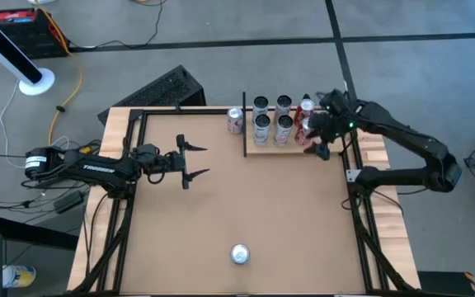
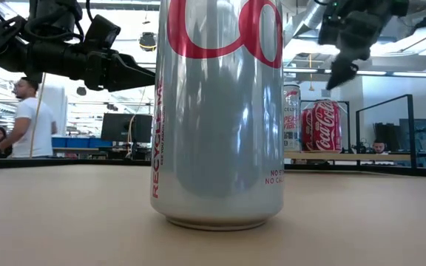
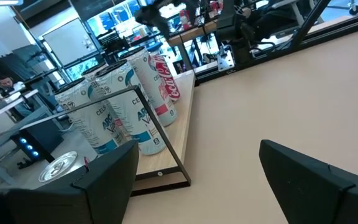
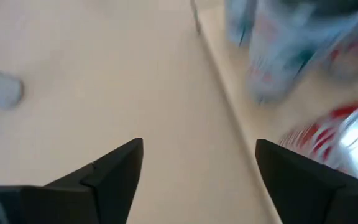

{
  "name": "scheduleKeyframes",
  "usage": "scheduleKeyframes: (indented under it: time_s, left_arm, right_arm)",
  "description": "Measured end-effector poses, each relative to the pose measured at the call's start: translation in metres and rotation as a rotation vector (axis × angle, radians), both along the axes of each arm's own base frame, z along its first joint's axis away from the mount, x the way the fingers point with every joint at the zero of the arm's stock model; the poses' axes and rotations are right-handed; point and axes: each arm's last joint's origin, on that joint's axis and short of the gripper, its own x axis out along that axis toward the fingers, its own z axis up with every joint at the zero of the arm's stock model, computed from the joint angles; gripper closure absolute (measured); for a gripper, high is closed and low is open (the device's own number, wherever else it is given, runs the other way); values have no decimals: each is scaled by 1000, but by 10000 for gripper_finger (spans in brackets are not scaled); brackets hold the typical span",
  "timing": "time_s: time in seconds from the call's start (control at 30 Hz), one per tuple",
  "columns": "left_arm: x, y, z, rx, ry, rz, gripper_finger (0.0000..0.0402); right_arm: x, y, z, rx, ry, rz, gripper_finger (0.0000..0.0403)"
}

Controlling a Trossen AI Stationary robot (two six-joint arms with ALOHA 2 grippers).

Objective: Place canned beverage on shelf
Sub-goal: Put the red soda can on the shelf

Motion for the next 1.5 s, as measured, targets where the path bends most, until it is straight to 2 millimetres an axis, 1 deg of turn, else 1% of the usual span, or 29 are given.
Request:
scheduleKeyframes:
  time_s: [0.13,0.23,0.33,0.5,0.53,0.57,0.73,0.9,1.03,1.17,1.37,1.5]
  left_arm:
    - [0,0,0,-7,-1,-2,81]
    - [0,-1,0,-15,-2,-22,81]
    - [0,-1,0,-19,-3,-36,81]
    - [0,-1,0,-15,-2,-40,81]
    - [0,-1,0,-14,-2,-40,81]
    - [0,-1,0,-11,-1,-39,81]
    - [0,-1,0,-8,0,-39,81]
    - [0,-1,0,-8,0,-40,81]
    - [0,-1,0,-8,0,-41,81]
    - [0,-1,0,-8,0,-41,81]
    - [0,-1,0,-9,0,-41,81]
    - [0,-1,0,-10,0,-41,81]
  right_arm:
    - [3,14,-18,-10,159,-35,106]
    - [4,19,-27,-35,224,-51,147]
    - [4,20,-31,-55,247,-55,212]
    - [2,17,-33,-91,261,-27,357]
    - [2,16,-33,-101,260,-19,379]
    - [1,14,-33,-113,254,-19,386]
    - [3,2,-29,-187,209,-68,372]
    - [-3,-5,-29,-209,219,-72,389]
    - [-6,-10,-29,-224,231,-107,387]
    - [-9,-14,-29,-228,234,-134,376]
    - [-12,-17,-29,-271,268,-153,388]
    - [-10,-20,-30,-277,266,-163,382]
